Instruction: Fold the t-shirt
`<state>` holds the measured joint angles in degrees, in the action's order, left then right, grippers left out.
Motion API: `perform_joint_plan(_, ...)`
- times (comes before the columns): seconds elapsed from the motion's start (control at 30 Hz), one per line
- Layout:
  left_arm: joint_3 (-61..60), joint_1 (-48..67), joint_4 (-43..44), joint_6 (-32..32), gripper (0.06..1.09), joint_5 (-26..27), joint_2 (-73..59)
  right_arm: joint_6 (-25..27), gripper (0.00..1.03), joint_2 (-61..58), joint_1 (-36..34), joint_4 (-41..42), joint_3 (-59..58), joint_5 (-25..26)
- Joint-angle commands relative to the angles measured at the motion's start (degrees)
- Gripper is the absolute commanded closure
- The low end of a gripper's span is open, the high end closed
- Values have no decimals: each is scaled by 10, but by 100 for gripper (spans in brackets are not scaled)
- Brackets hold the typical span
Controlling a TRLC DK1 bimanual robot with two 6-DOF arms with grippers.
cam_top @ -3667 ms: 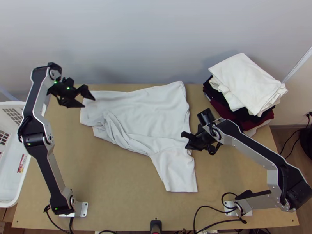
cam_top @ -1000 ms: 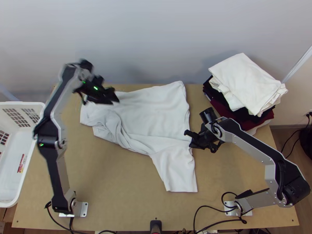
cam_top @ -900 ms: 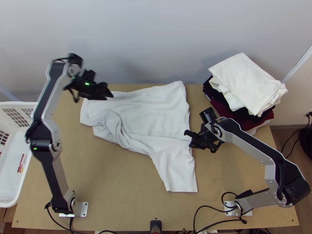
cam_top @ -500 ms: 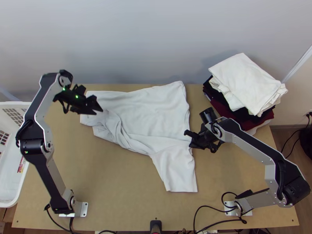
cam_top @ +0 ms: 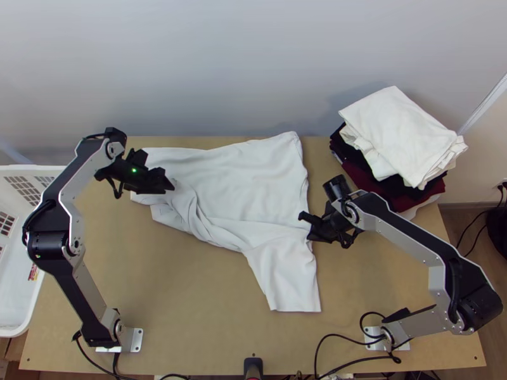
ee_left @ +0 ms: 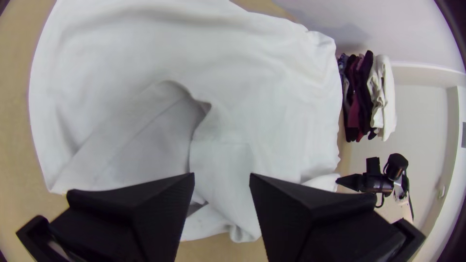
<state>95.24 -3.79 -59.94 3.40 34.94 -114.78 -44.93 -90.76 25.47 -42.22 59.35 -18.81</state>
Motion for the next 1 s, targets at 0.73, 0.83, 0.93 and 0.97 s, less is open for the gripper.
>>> perform_joint_plan(0.73,-30,24,97,-38,50,-1,-49,3,100,-8,2,4,2,6)
perform_joint_plan(0.83,-30,24,102,-38,50,-1,-52,3,100,-8,2,4,1,6)
perform_joint_plan(0.93,-33,26,106,-38,50,-1,-55,3,100,-8,2,5,2,6)
perform_joint_plan(0.97,-34,27,106,-38,50,-1,-55,3,100,-8,2,5,2,6)
